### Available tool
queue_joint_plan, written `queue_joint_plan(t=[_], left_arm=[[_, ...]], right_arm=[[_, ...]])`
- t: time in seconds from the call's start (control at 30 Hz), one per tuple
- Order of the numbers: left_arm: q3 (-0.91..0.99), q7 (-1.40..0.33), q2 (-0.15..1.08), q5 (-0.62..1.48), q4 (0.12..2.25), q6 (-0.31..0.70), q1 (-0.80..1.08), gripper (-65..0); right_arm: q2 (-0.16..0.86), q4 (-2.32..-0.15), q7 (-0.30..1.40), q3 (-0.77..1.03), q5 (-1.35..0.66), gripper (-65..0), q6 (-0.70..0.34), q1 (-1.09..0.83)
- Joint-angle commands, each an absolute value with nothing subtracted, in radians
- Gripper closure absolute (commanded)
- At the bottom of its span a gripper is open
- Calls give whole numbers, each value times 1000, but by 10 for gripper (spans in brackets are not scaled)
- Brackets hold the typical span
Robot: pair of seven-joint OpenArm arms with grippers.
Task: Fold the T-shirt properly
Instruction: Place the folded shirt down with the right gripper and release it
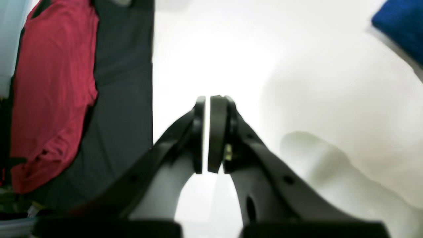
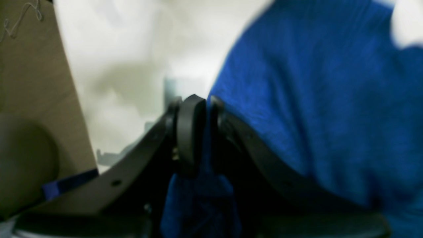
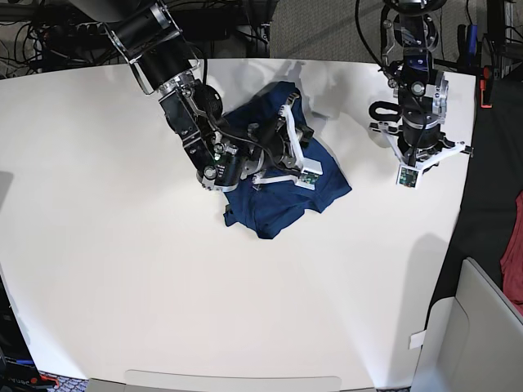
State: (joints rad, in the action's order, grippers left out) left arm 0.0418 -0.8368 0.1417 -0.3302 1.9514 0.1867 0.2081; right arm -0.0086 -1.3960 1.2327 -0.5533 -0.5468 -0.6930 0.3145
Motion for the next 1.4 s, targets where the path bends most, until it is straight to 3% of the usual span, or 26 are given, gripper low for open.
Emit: queue_joint_plan(t=[0.0,0.3,0.63,0.9,1.17,1.37], left_arm=[[38,-817,143,-337,1972,182,200,-7],[36,-817,117,-337,2003,182,208,-7],[35,-814,117,-337,2031,182,231,-6],[35,-812,117,-337,2032,182,231,-6],[35,-806,117,-335,2052,182,260,-6],[35,-806,117,-335,2052,182,260,-6]], right_arm=[[-15,-1388,1196,-550,-564,-64,-698,351],[44,-1150,964,-550,-562,-63,-698,381],[148,-1076,791,-550,-562,-62,-698,427],[223,-1070,757,-446,-547,-62,-698,432],[219,-1072,760,-216,-315,-63,-698,426],[226,-1073,760,-196,-305,-63,-698,432]])
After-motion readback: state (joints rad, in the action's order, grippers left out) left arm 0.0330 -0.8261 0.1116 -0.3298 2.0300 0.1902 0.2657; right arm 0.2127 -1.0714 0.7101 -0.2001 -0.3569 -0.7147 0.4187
